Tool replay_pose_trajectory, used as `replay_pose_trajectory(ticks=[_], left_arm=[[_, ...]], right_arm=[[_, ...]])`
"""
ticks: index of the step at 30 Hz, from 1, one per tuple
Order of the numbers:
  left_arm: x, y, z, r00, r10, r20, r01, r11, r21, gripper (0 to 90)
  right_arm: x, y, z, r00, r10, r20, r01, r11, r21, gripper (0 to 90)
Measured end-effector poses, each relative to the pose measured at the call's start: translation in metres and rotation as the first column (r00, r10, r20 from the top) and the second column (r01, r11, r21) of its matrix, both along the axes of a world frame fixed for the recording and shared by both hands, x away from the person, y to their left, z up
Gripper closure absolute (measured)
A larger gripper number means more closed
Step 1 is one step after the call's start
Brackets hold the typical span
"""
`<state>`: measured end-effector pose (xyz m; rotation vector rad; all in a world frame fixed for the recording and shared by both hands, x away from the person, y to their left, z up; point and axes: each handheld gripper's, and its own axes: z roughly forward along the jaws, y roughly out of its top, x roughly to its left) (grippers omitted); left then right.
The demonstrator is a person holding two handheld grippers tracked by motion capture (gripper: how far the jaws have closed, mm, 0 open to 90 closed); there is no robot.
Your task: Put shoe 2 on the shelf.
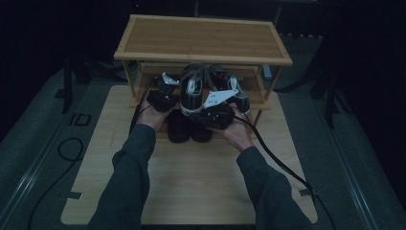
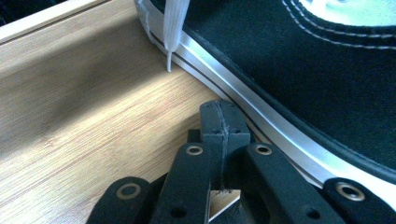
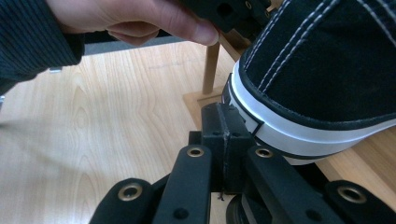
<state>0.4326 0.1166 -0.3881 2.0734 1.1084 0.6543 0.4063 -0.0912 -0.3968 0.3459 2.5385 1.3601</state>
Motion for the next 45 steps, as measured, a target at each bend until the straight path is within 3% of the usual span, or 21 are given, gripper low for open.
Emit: replay_pose_trajectory(ticks=[19,24,25,28,45], left_arm=[[0.000,0.001,0.000,1.0000,0.000,0.000,0.000,1.0000,-0.006,90.0],[0.000,0.000,0.000,1.0000,0.001,-0.001,-0.001,1.0000,-0.004,90.0],[0.000,0.000,0.000,1.0000,0.001,0.000,-0.001,1.0000,-0.006,90.0],[0.000,0.001,0.000,1.0000,0.000,0.000,0.000,1.0000,-0.006,90.0],[0.000,0.001,0.000,1.0000,0.002,-0.001,-0.002,1.0000,-0.007,90.0]], right_arm=[[0.004,-0.006,0.002,0.9996,-0.023,0.016,0.023,0.999,-0.029,90.0],[0.003,0.001,0.001,0.9988,-0.030,0.038,0.031,0.999,-0.037,90.0],[0.005,0.000,0.000,0.9974,-0.055,0.047,0.057,0.998,-0.034,90.0],[0.007,-0.001,0.000,0.9982,-0.050,0.034,0.051,0.998,-0.028,90.0],[0.010,0.009,0.000,0.9939,-0.089,0.065,0.092,0.995,-0.049,90.0]])
